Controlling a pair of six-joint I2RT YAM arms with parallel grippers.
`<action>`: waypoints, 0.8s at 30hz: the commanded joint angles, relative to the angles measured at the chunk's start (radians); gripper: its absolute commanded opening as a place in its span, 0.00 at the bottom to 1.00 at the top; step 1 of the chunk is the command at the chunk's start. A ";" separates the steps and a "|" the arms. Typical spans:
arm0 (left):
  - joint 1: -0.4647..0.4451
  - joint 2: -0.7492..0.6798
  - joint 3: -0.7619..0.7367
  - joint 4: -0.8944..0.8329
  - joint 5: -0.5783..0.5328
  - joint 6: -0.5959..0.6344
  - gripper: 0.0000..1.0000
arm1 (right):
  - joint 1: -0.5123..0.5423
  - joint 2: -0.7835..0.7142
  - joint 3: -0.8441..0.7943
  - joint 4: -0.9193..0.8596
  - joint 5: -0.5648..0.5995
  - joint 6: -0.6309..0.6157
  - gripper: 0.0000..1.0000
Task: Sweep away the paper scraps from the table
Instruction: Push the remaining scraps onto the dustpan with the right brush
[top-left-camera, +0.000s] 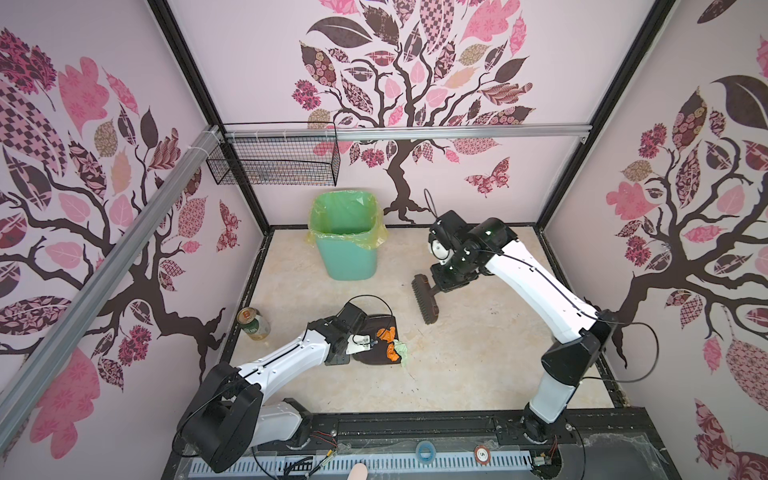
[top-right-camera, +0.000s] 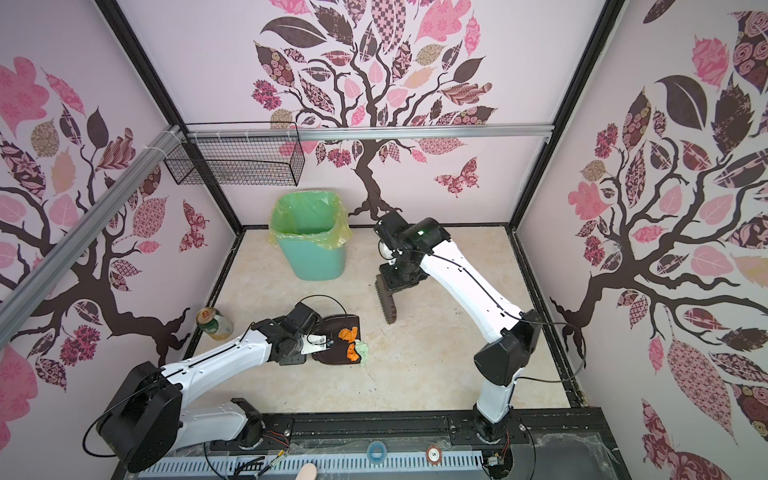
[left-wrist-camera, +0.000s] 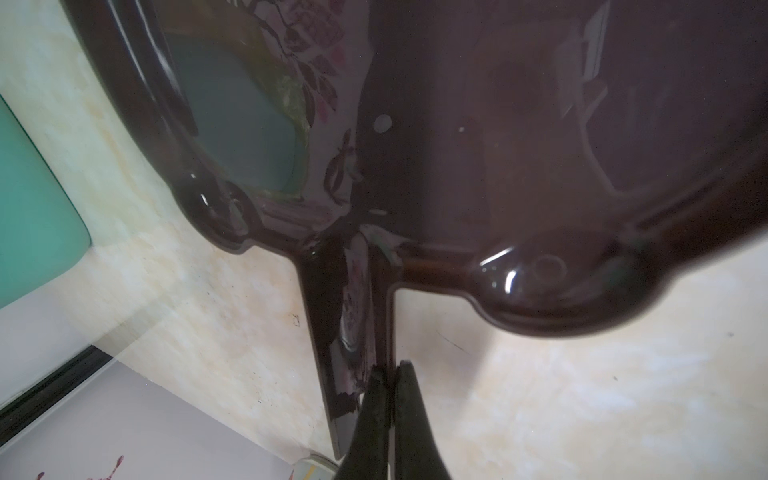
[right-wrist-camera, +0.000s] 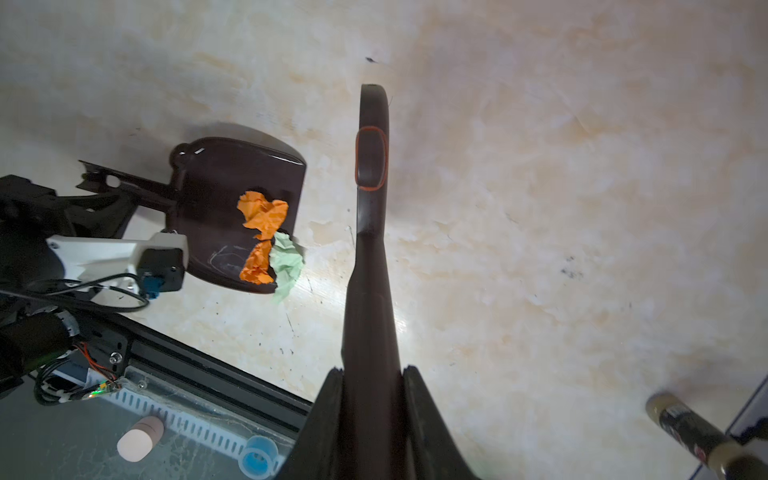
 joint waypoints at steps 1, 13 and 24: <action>-0.004 -0.041 -0.040 -0.004 0.032 0.043 0.00 | 0.013 -0.111 -0.102 -0.056 -0.025 0.086 0.00; -0.004 -0.047 -0.072 0.016 0.075 0.054 0.00 | 0.100 -0.271 -0.452 0.196 -0.227 0.301 0.00; -0.004 -0.041 -0.067 0.020 0.079 0.052 0.00 | 0.121 -0.290 -0.528 0.402 -0.261 0.386 0.00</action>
